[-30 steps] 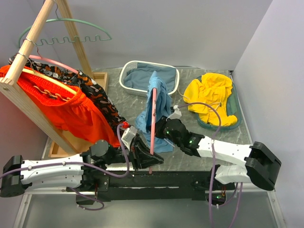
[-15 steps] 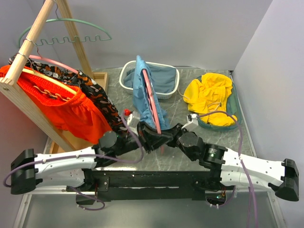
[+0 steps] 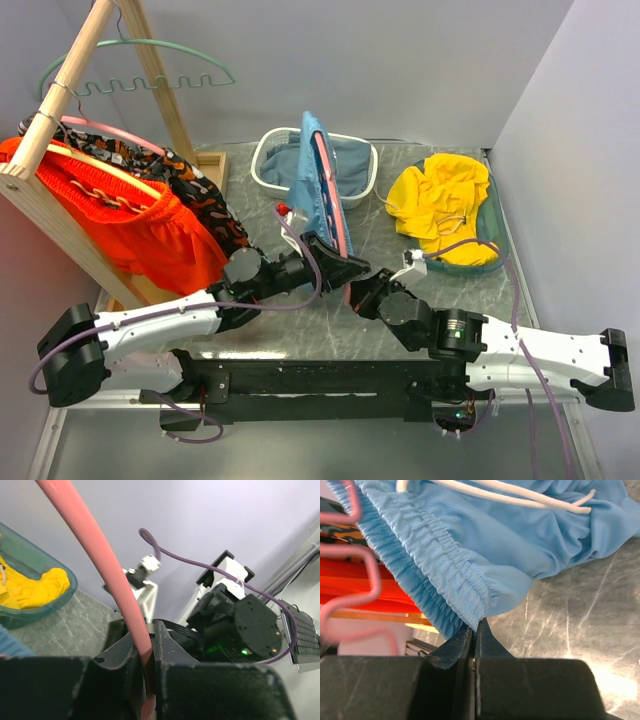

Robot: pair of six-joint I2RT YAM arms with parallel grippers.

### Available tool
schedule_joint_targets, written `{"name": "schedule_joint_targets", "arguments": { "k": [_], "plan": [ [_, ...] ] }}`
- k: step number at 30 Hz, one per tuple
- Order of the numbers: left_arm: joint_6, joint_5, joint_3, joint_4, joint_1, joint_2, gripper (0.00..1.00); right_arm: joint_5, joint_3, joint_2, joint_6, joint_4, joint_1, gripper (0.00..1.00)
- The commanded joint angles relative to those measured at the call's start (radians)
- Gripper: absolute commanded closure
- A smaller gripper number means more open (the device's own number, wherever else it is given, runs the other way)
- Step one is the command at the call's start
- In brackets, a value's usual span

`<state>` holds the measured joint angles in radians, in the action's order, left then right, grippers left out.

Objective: Place the shorts on the hanger

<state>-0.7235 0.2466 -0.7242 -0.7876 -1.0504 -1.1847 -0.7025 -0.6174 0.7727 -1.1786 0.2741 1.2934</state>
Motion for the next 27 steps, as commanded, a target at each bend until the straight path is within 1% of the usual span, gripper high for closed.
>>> {"name": "schedule_joint_targets", "arguments": {
  "k": [1,6,9,12,16,22,27],
  "plan": [
    [0.099,-0.044,-0.104,-0.303,0.101,0.016,0.99,0.031,-0.01,0.003,0.005,0.157,0.043,1.0],
    [0.084,-0.035,-0.135,-0.335,0.138,-0.029,0.99,0.02,-0.016,-0.01,0.048,0.109,0.089,1.0],
    [0.067,-0.017,-0.164,-0.34,0.161,-0.052,0.99,0.018,-0.036,0.005,0.053,0.144,0.09,1.0],
    [0.085,-0.021,-0.185,-0.32,0.171,-0.062,0.99,0.015,-0.056,0.022,0.047,0.175,0.101,1.0],
    [0.078,-0.01,-0.19,-0.331,0.207,-0.079,0.99,0.018,-0.061,0.016,0.05,0.172,0.118,1.0],
    [0.087,0.022,-0.192,-0.315,0.233,-0.102,0.99,0.011,-0.107,0.007,0.014,0.26,0.127,1.0],
    [0.104,0.031,-0.172,-0.3,0.24,-0.107,0.99,0.005,-0.137,-0.042,-0.003,0.335,0.127,1.0]
  ]
}}
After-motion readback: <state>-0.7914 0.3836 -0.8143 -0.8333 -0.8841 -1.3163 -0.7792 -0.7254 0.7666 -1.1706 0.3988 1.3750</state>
